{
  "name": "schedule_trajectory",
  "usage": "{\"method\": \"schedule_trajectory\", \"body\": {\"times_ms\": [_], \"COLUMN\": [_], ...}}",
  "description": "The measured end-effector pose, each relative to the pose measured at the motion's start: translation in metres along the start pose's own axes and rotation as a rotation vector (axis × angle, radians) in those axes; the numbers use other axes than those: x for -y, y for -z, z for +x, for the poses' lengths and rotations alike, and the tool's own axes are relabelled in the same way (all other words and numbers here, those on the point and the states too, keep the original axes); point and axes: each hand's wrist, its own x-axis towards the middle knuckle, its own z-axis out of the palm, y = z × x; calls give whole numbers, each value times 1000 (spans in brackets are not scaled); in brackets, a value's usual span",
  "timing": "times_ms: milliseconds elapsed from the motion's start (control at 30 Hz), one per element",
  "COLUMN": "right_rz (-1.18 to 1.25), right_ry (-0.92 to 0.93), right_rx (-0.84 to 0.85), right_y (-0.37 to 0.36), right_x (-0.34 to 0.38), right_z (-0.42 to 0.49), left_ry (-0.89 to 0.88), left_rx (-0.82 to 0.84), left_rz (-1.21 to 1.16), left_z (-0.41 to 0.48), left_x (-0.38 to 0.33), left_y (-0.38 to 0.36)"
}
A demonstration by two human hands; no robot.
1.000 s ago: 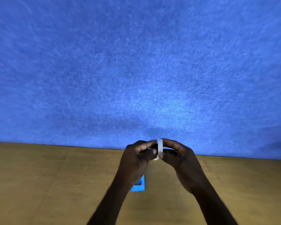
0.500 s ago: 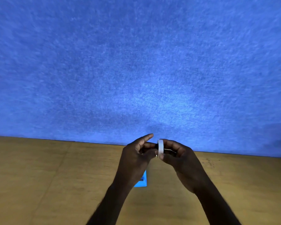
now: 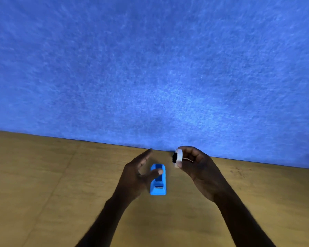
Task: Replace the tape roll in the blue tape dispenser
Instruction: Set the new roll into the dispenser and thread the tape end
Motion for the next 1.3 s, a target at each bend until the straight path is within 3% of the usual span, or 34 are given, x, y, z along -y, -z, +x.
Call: {"method": "schedule_trajectory", "body": {"times_ms": [133, 333, 467, 767, 1300], "right_rz": [-105, -313, -476, -770, -922], "right_ry": [0, 16, 67, 200, 250], "right_rx": [23, 35, 18, 35, 80], "right_y": [-2, -4, -6, -7, -11], "right_x": [-22, -49, -55, -70, -75], "right_z": [12, 29, 39, 47, 56], "left_ry": [21, -1, -78, -180, -213], "left_rx": [161, 292, 243, 156, 82], "left_rz": [260, 406, 560, 662, 689], "left_z": [3, 11, 15, 12, 12], "left_x": [41, 72, 85, 89, 93], "left_y": [2, -1, -5, -12, -14]}}
